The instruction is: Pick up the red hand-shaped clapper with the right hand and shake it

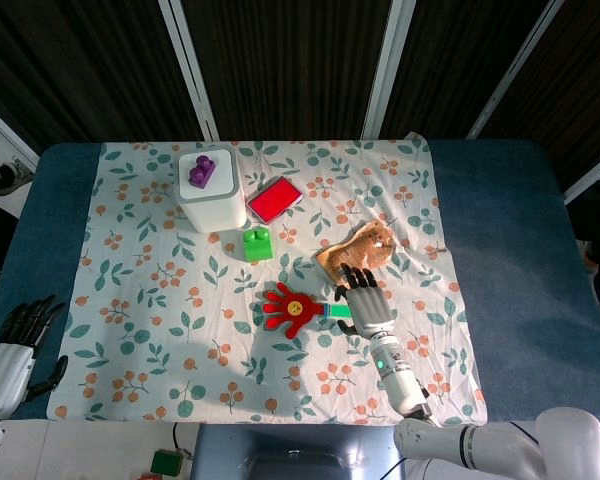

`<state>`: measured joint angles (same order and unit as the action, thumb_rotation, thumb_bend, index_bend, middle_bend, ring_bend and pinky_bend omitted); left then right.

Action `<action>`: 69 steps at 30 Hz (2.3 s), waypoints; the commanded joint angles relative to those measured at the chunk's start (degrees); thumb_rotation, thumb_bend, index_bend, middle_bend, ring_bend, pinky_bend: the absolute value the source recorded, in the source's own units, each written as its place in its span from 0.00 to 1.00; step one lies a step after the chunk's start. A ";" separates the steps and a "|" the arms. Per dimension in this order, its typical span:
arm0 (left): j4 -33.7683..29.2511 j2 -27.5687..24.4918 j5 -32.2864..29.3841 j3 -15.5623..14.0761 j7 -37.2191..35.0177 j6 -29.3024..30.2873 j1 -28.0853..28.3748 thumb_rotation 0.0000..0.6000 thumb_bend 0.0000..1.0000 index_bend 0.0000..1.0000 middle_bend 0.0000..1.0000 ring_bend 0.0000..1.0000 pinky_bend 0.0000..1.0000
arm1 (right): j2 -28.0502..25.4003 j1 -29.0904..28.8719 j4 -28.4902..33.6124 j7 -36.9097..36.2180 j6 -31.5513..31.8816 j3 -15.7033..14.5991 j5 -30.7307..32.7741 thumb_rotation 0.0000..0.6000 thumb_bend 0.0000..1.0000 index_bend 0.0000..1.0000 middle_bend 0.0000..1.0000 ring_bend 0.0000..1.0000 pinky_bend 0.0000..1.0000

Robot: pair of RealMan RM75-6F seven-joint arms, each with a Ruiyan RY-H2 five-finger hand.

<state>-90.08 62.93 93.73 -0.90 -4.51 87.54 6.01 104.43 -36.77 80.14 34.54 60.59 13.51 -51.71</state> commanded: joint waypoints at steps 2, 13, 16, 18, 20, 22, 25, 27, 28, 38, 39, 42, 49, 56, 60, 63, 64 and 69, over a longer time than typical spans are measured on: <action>0.04 -0.05 0.02 -0.02 -0.10 0.05 -0.04 1.00 0.44 0.03 0.00 0.00 0.07 | 0.49 -0.27 -0.73 -0.43 0.06 -0.39 -0.15 1.00 0.39 0.54 0.00 0.00 0.00; -0.06 -0.26 0.39 -0.17 -0.40 0.25 -0.11 1.00 0.44 0.03 0.00 0.00 0.07 | 1.59 -0.74 -2.39 -0.83 0.26 -0.77 0.09 1.00 0.41 0.56 0.00 0.00 0.00; -0.11 -0.29 0.27 -0.16 -0.39 0.26 -0.17 1.00 0.44 0.03 0.00 0.00 0.08 | 1.86 -0.77 -2.65 -1.24 0.46 -0.74 -0.08 1.00 0.41 0.57 0.01 0.00 0.00; -0.18 -0.34 0.16 -0.13 -0.35 0.23 -0.18 1.00 0.44 0.03 0.00 0.00 0.08 | 2.03 -0.77 -2.84 -1.40 0.55 -0.80 -0.18 1.00 0.41 0.59 0.02 0.00 0.00; -0.24 -0.42 0.13 -0.12 -0.41 0.25 -0.20 1.00 0.44 0.03 0.00 0.00 0.08 | 2.18 -0.79 -3.09 -1.46 0.62 -0.87 -0.21 1.00 0.42 0.59 0.02 0.00 0.00; -0.27 -0.46 0.23 -0.16 -0.48 0.32 -0.24 1.00 0.44 0.03 0.00 0.00 0.08 | 2.38 -0.78 -3.36 -1.67 0.82 -0.88 -0.40 1.00 0.42 0.61 0.03 0.00 0.00; -0.26 -0.49 0.36 -0.23 -0.49 0.37 -0.27 1.00 0.44 0.03 0.00 0.00 0.09 | 2.59 -0.74 -3.60 -1.79 1.15 -0.94 -0.66 1.00 0.42 0.63 0.05 0.00 0.00; -0.23 -0.50 0.41 -0.26 -0.54 0.41 -0.30 1.00 0.44 0.03 0.00 0.00 0.09 | 2.67 -0.76 -3.68 -1.78 1.16 -0.95 -0.68 1.00 0.43 0.64 0.07 0.00 0.00; -0.21 -0.49 0.41 -0.25 -0.55 0.40 -0.30 1.00 0.44 0.03 0.00 0.00 0.09 | 2.67 -0.76 -3.67 -1.85 1.17 -0.94 -0.75 1.00 0.44 0.66 0.08 0.00 0.00; -0.24 -0.56 0.43 -0.23 -0.64 0.59 -0.41 1.00 0.44 0.03 0.00 0.00 0.09 | 2.08 0.00 -3.17 -7.90 2.71 -0.31 -5.54 1.00 0.55 0.77 0.34 0.15 0.07; -0.23 -0.55 0.43 -0.24 -0.62 0.56 -0.40 1.00 0.44 0.03 0.00 0.00 0.09 | 2.05 0.07 -3.19 -8.38 2.90 -0.30 -6.02 1.00 0.55 0.77 0.36 0.19 0.11; -0.23 -0.53 0.42 -0.23 -0.53 0.49 -0.38 1.00 0.44 0.03 0.00 0.00 0.09 | 1.98 0.25 -3.18 -9.46 3.34 -0.34 -7.17 1.00 0.57 0.79 0.43 0.29 0.26; -0.33 -0.57 0.54 -0.32 -0.43 0.58 -0.46 1.00 0.44 0.03 0.00 0.00 0.10 | 2.05 0.59 -3.01 -11.55 3.10 0.02 -7.70 1.00 0.58 0.82 0.58 0.59 0.70; -0.28 -0.70 0.55 -0.29 -0.75 0.68 -0.50 1.00 0.44 0.04 0.00 0.00 0.10 | 2.29 0.72 -3.03 -13.68 2.05 0.69 -7.29 1.00 0.59 0.87 0.69 0.78 0.91; -0.28 -0.77 0.54 -0.31 -0.78 0.69 -0.54 1.00 0.44 0.04 0.00 0.00 0.10 | 2.51 0.77 -3.40 -15.11 1.35 1.00 -7.09 1.00 0.60 0.90 0.75 0.85 0.97; -0.37 -0.79 0.47 -0.28 -0.68 0.65 -0.54 1.00 0.44 0.04 0.00 0.00 0.10 | 2.61 1.05 -3.52 -17.09 1.20 1.27 -7.47 1.00 0.61 0.92 0.79 0.88 0.99; -0.41 -0.81 0.42 -0.25 -0.71 0.63 -0.53 1.00 0.44 0.04 0.00 0.00 0.10 | 2.56 1.37 -3.30 -19.20 1.05 1.49 -7.93 1.00 0.61 0.93 0.79 0.89 0.99; -0.36 -0.79 0.50 -0.29 -0.85 0.70 -0.58 1.00 0.44 0.04 0.00 0.00 0.10 | 1.84 4.19 -1.34 -36.59 1.42 2.26 -13.62 1.00 0.61 0.93 0.81 0.90 1.00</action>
<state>-90.44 62.14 94.23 -1.19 -5.36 88.24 5.42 106.75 -34.67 77.46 9.49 61.71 15.19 -60.97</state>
